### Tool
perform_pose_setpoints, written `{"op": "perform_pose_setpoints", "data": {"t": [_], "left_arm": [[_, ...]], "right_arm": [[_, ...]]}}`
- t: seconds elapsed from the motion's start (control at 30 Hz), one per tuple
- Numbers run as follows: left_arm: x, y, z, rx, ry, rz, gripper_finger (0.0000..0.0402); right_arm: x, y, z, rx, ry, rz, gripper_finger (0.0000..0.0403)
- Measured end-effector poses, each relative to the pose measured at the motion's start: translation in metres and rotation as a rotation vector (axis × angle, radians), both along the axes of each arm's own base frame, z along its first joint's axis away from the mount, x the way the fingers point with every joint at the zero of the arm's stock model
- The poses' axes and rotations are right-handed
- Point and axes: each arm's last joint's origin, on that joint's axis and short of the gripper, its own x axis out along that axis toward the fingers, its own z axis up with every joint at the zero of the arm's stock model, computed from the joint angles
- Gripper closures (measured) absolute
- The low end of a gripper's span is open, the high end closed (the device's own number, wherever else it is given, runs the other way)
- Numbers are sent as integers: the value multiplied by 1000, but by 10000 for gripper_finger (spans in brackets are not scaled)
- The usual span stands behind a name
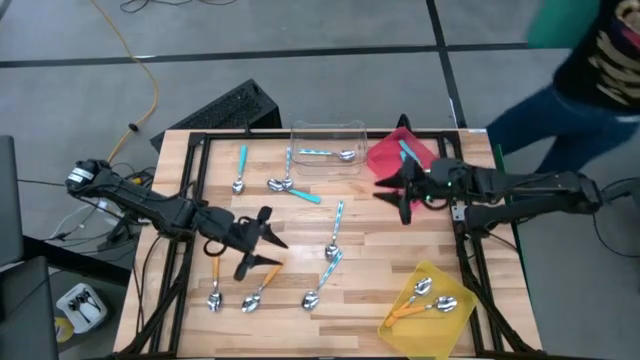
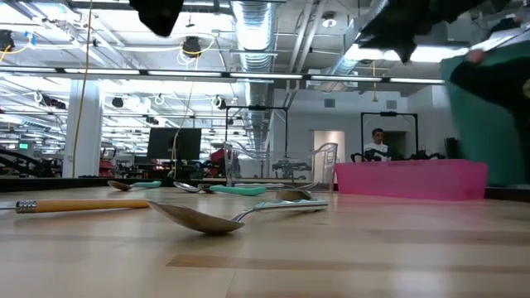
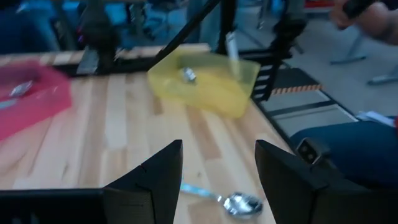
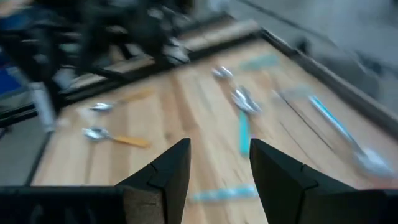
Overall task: Sort silverware by color (type)
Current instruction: Put the white-blue spoon into the transparent bin
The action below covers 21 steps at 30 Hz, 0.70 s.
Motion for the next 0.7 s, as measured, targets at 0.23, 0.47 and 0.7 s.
{"op": "perform_pose_setpoints", "data": {"t": [0.23,0.47,0.7], "left_arm": [[-3,-15,8,0,-87,-92,216],[-5,-22,11,-20,-116,-125,216],[-10,-28,22,-75,-203,-149,216]], "right_arm": [[29,37,10,-161,-213,205,214],[54,65,-5,-190,-233,279,214],[77,81,-27,-182,-216,292,214]]}}
